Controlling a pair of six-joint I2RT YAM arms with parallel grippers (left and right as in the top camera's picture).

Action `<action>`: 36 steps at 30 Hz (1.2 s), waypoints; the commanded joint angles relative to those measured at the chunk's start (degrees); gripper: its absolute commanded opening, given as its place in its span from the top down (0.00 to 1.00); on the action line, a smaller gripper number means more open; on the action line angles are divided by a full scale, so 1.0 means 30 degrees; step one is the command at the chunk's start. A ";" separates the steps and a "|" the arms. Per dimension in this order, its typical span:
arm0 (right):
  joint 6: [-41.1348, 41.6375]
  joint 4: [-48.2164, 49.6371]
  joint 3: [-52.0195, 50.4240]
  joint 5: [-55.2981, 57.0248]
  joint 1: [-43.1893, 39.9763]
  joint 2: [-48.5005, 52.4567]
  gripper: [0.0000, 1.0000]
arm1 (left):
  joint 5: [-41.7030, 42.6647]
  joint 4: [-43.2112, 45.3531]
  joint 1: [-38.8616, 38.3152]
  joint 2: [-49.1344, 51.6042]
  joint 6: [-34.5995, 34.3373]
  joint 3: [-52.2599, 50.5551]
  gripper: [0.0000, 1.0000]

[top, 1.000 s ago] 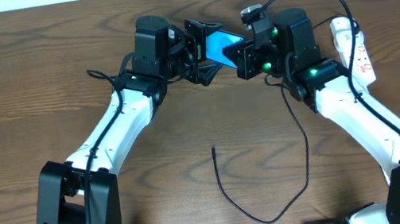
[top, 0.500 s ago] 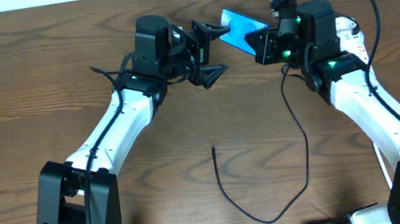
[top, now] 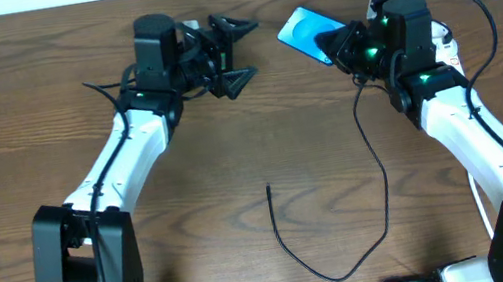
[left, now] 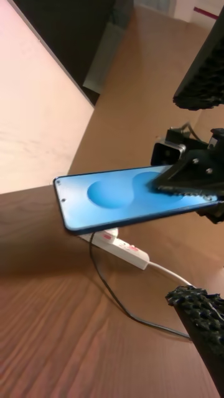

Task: Plug charger to phone and switch on socket
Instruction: 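Open the left gripper and pull it back, leaving phone in right gripper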

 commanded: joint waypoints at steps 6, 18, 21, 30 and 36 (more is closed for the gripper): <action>0.5850 0.1494 0.0386 -0.1770 0.0685 0.0022 0.99 | -0.0452 0.0102 0.0153 -0.0568 0.0423 0.0561 0.09; 0.9355 0.2827 0.0386 -0.2084 0.2426 0.0022 0.99 | -0.2040 0.0109 0.0153 -0.0568 -0.0299 0.0561 0.09; 0.9828 0.3395 0.0386 -0.2047 0.2856 0.0022 0.99 | -0.2535 0.0109 0.0153 -0.0568 -0.0430 0.0561 0.09; 1.1395 0.3402 0.0386 -0.1851 0.3781 0.0022 0.99 | -0.3738 0.0175 0.0153 -0.0568 -0.0867 0.0561 0.09; 1.3347 0.3402 0.0386 -0.1639 0.4357 0.0022 0.98 | -0.3949 0.0189 0.0306 -0.0568 -0.1916 0.0561 0.09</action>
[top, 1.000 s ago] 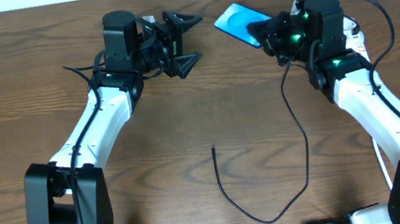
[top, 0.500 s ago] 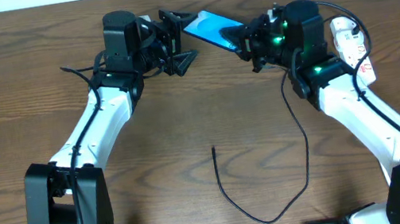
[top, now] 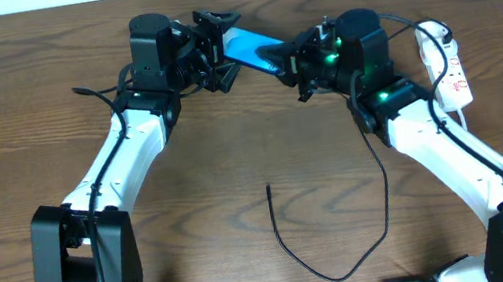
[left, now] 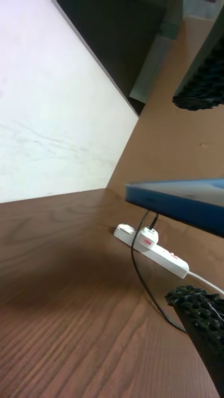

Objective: Plug charger to phone and switch on socket

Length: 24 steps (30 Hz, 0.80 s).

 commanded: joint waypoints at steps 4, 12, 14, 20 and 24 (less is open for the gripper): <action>0.1887 0.0495 0.0386 0.0248 0.0328 0.0022 0.99 | -0.0452 0.0117 0.0284 -0.0568 -0.0736 0.0561 0.09; 0.1902 0.0517 0.0386 0.0590 0.0379 0.0022 0.98 | -0.0459 0.0109 0.0299 -0.0568 -0.0750 0.0561 0.09; 0.1923 0.0517 0.0386 0.0590 0.0415 0.0022 0.98 | -0.0459 0.0109 0.0299 -0.0568 -0.0845 0.0561 0.09; 0.3271 0.0510 0.0386 0.0612 0.0787 0.0022 0.99 | -0.0452 0.0117 0.0291 -0.0568 -0.1326 0.0561 0.09; 0.3242 0.0495 0.0386 0.0940 0.0984 0.0022 0.99 | -0.0444 0.0109 0.0291 -0.0568 -0.1319 0.0561 0.28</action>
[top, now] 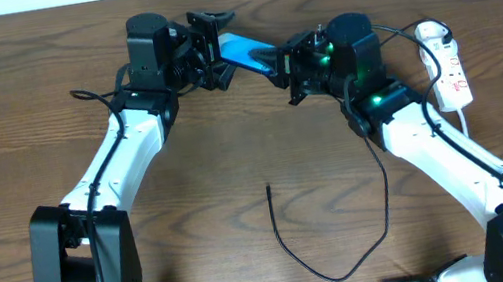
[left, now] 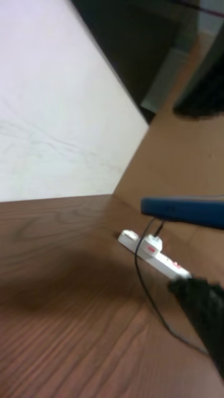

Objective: Plug charger to phone and switch on socket

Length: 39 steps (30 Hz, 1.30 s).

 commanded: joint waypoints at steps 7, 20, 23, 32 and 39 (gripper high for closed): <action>0.0466 0.0226 0.0386 0.0364 0.0328 0.0022 0.99 | -0.0117 0.0102 0.0102 -0.0568 -0.0022 0.0561 0.38; 0.0474 -0.0153 0.0379 0.0423 0.0335 0.0022 0.99 | -0.0109 0.0102 0.0095 -0.0568 -0.0029 0.0561 0.58; 0.0474 -0.0204 0.0379 0.0423 0.0335 0.0022 0.99 | -0.0109 0.0102 0.0095 -0.0568 -0.0022 0.0561 0.63; 0.0474 -0.0197 0.0379 0.0423 0.0335 0.0022 0.99 | -0.0109 0.0102 0.0095 -0.0568 -0.0022 0.0561 0.73; 0.0474 -0.0197 0.0379 0.0423 0.0335 0.0022 0.99 | -0.0109 0.0102 0.0095 -0.0568 -0.0007 0.0561 0.81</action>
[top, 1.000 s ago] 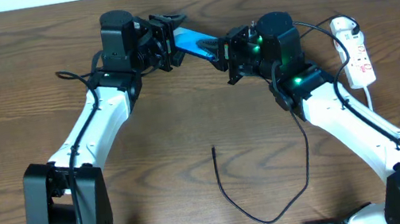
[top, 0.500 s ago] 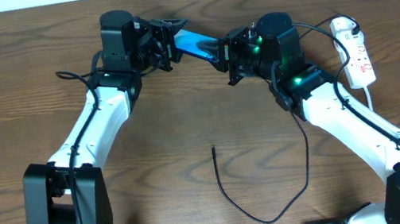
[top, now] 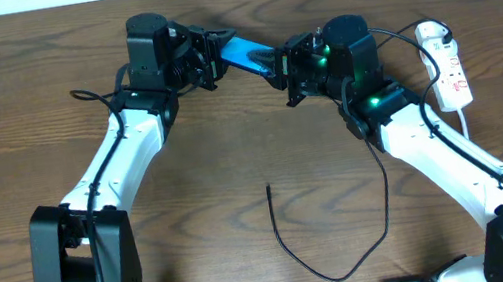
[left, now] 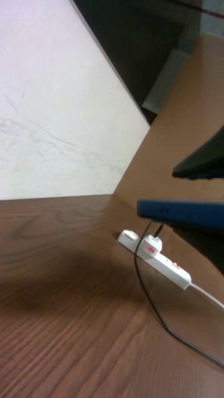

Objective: Plug charger to phone and switch on socket

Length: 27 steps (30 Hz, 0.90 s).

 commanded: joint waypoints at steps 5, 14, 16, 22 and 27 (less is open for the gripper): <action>0.0146 -0.0015 0.0379 -0.0015 0.0168 0.0022 0.99 | -0.0102 0.0204 0.0080 -0.0568 0.0087 0.0532 0.93; 0.0415 -0.0022 0.0379 -0.0015 0.0168 0.0022 0.99 | -0.0102 0.0197 0.0080 -0.0568 0.0240 0.0532 0.93; 0.0415 -0.0022 0.0379 -0.0015 0.0168 0.0022 0.99 | -0.0102 0.0197 0.0080 -0.0568 0.0240 0.0532 0.92; 0.0408 -0.0015 0.0379 0.0000 0.0168 0.0022 0.55 | -0.0102 0.0204 0.0080 -0.0568 0.0313 0.0532 0.93; 0.0255 -0.0007 0.0379 0.0015 0.0153 0.0022 0.22 | -0.0102 0.0197 0.0095 -0.0568 0.0321 0.0532 0.92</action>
